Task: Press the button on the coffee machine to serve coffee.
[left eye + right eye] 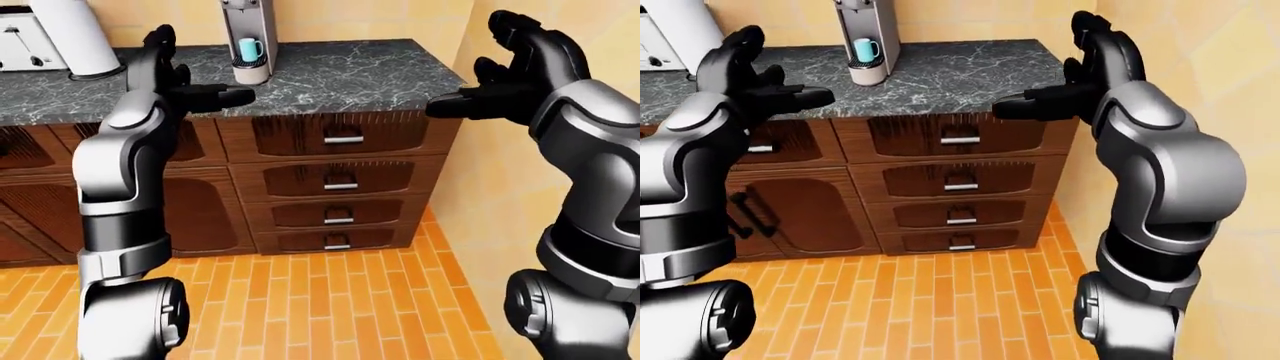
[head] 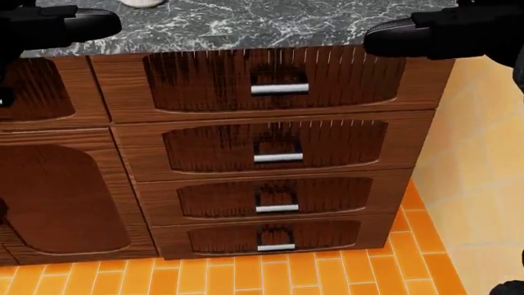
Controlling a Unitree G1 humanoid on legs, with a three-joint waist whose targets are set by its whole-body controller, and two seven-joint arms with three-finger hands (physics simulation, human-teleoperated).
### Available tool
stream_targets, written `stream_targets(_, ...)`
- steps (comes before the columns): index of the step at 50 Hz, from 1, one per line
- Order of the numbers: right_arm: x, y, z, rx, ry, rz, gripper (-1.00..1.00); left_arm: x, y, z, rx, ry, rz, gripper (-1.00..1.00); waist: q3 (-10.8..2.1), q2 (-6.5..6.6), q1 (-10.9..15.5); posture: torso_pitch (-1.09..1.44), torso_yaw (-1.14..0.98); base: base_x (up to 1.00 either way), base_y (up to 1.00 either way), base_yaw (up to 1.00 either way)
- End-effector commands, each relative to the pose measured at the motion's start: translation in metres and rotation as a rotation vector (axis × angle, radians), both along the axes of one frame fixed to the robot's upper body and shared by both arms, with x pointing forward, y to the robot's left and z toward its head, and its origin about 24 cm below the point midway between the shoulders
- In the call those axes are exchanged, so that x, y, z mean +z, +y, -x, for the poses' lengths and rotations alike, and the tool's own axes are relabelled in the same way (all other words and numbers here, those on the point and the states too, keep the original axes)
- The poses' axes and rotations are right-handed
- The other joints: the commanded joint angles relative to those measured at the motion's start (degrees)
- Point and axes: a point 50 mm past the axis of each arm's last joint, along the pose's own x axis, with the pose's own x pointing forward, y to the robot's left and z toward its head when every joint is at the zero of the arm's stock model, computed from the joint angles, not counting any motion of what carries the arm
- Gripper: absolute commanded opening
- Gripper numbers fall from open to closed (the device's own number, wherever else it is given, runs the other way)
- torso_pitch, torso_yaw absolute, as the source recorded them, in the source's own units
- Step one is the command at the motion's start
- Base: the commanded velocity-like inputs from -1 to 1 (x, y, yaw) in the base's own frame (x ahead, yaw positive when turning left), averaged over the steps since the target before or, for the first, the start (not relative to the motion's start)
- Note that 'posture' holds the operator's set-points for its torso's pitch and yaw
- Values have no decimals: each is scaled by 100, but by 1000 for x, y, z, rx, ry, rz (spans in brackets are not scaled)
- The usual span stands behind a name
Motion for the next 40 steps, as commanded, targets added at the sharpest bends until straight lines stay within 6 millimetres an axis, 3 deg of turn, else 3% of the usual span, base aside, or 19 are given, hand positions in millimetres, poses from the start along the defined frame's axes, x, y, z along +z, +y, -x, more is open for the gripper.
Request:
stream_targets(1, 15, 2, 4, 8, -68, 10, 100, 19, 1, 4, 4, -82, -7, 100, -208, 60, -50, 0, 0, 7, 0, 0)
stream_targets(2, 14, 2, 4, 9, -65, 12, 100, 19, 1, 5, 6, -82, -6, 100, -162, -61, 26, 0, 0, 8, 0, 0)
stream_targets(3, 14, 2, 3, 9, -64, 14, 100, 17, 1, 5, 6, -80, -5, 100, -131, 11, -6, 0, 0, 8, 0, 0)
stream_targets(4, 15, 1, 3, 7, -65, 12, 100, 16, 1, 5, 5, -78, -4, 100, -127, -17, 7, 0, 0, 8, 0, 0)
stream_targets(11, 15, -1, 3, 5, -63, 12, 100, 16, -2, 4, 0, -76, -2, 100, -128, -348, 44, 0, 0, 8, 0, 0)
stream_targets(13, 16, -1, 4, 4, -64, 13, 100, 17, -2, 4, -1, -77, -3, 100, -141, -530, 69, 0, 0, 8, 0, 0)
stream_targets(15, 15, -1, 4, 4, -64, 13, 100, 17, -1, 5, 1, -77, -2, 100, -217, -886, 89, 0, 0, 7, 0, 0)
stream_targets(16, 15, -1, 4, 4, -64, 12, 100, 17, -1, 5, 2, -78, -2, 100, -178, -739, 78, 0, 0, 7, 0, 0)
stream_targets(18, 16, -1, 4, 5, -65, 12, 100, 18, 0, 4, 3, -80, -1, 100, -156, -753, 88, 0, 0, 7, 0, 0)
stream_targets(20, 15, 0, 3, 7, -63, 12, 100, 18, 0, 4, 3, -80, -1, 100, -187, -652, 79, 0, 0, 8, 0, 0)
stream_targets(25, 17, 0, 3, 8, -63, 12, 100, 19, 0, 4, 6, -79, -1, 100, -103, -387, 67, 0, 0, 7, 0, 0)
stream_targets(27, 17, 0, 4, 8, -63, 13, 100, 19, 0, 4, 4, -80, -1, 100, -113, -190, 34, 0, 0, 7, 0, 0)
stream_targets(29, 16, -1, 3, 7, -63, 13, 100, 19, 0, 4, 3, -80, -2, 100, -207, 177, -3, 0, 0, 8, 0, 0)
stream_targets(30, 16, -1, 3, 8, -63, 13, 100, 20, 0, 4, 5, -80, -2, 100, -137, -103, 41, 0, 0, 7, 0, 0)
stream_targets(31, 17, -1, 3, 7, -63, 13, 100, 20, 1, 4, 6, -81, -2, 100, -145, 23, 8, 0, 0, 7, 0, 0)
stream_targets(32, 18, -1, 3, 8, -63, 15, 100, 20, 1, 4, 7, -81, -2, 100, -164, -1, 27, 0, 0, 9, 0, 0)
stream_targets(35, 17, -1, 2, 9, -62, 14, 100, 20, 1, 3, 7, -79, 1, 100, -191, -138, 33, 0, 0, 8, 0, 0)
stream_targets(37, 16, 0, 1, 10, -61, 13, 100, 19, 1, 3, 7, -78, 1, 100, -140, -245, 41, 0, 0, 8, 0, 0)
stream_targets(40, 17, 1, 1, 11, -62, 12, 100, 20, 2, 3, 8, -79, 2, 100, -109, -488, 80, 0, 0, 13, 0, 0)
